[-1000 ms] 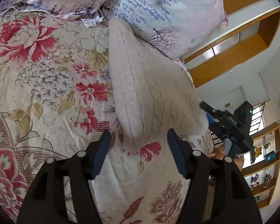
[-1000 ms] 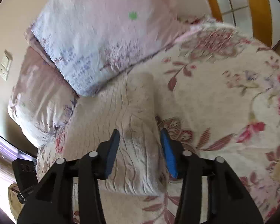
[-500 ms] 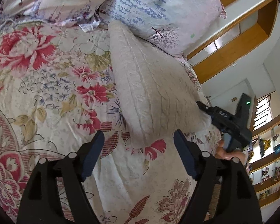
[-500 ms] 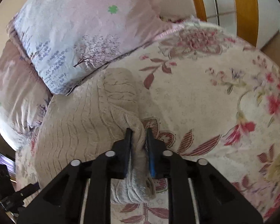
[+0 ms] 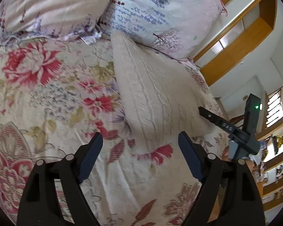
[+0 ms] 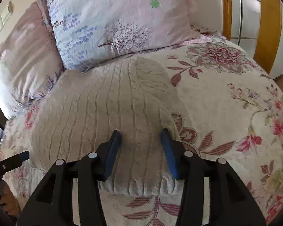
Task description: Fold small clothes
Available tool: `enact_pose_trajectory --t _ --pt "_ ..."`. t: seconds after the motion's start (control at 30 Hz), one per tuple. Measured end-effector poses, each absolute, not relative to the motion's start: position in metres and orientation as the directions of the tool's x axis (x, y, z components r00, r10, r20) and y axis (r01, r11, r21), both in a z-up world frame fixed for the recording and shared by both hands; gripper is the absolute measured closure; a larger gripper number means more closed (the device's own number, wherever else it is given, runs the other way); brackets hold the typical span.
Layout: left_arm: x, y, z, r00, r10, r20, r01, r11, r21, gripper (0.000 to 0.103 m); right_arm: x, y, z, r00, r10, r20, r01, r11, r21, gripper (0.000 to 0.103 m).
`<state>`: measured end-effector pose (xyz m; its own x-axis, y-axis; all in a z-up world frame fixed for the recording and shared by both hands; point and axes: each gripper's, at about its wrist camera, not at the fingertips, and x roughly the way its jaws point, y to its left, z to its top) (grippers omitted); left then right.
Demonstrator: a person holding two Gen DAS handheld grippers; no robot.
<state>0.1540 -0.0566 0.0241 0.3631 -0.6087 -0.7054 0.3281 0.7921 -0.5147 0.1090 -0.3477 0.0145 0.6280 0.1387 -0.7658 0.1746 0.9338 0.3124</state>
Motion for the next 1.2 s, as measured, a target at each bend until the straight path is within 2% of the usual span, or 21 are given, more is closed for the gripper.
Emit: enact_pose_trajectory --t 0.13,0.17,0.2,0.23,0.27,0.33,0.5,0.73,0.93,1.2 --pt "0.157 -0.054 0.030 0.386 -0.585 -0.714 0.330 0.810 -0.485 0.018 0.107 -0.365 0.028 0.653 0.161 -0.740 0.217 0.896 0.387 0.056" --pt "0.159 -0.053 0.033 0.393 -0.579 -0.714 0.328 0.814 -0.480 0.018 0.106 -0.371 0.034 0.662 0.115 -0.741 0.255 0.895 0.366 0.051" --pt "0.161 -0.054 0.034 0.396 -0.575 -0.716 0.326 0.817 -0.475 0.016 0.104 -0.375 0.038 0.666 0.091 -0.740 0.276 0.892 0.358 0.039" --pt "0.165 -0.054 0.037 0.398 -0.564 -0.723 0.327 0.824 -0.463 0.014 0.105 -0.380 0.041 0.670 0.089 -0.737 0.288 0.884 0.369 0.034" --pt "0.167 -0.055 0.039 0.399 -0.557 -0.728 0.328 0.829 -0.454 0.013 0.107 -0.386 0.042 0.670 0.114 -0.733 0.294 0.867 0.403 0.031" --pt "0.173 -0.058 0.044 0.408 -0.531 -0.743 0.335 0.844 -0.419 0.003 0.114 -0.397 0.040 0.660 0.198 -0.724 0.288 0.824 0.488 0.031" --pt "0.189 -0.074 0.052 0.422 -0.491 -0.762 0.357 0.863 -0.358 0.002 0.136 -0.412 0.023 0.610 0.327 -0.722 0.317 0.734 0.600 0.022" --pt "0.224 -0.091 0.038 0.370 -0.453 -0.811 0.317 0.882 -0.349 0.002 0.158 -0.423 -0.007 0.571 0.420 -0.705 0.326 0.672 0.665 0.022" --pt "0.245 -0.100 0.020 0.299 -0.510 -0.806 0.286 0.854 -0.435 0.002 0.170 -0.426 -0.022 0.541 0.471 -0.697 0.318 0.653 0.688 0.022" --pt "0.259 -0.110 0.009 0.274 -0.538 -0.797 0.289 0.836 -0.465 0.002 0.178 -0.421 -0.026 0.535 0.516 -0.668 0.252 0.657 0.710 0.022"
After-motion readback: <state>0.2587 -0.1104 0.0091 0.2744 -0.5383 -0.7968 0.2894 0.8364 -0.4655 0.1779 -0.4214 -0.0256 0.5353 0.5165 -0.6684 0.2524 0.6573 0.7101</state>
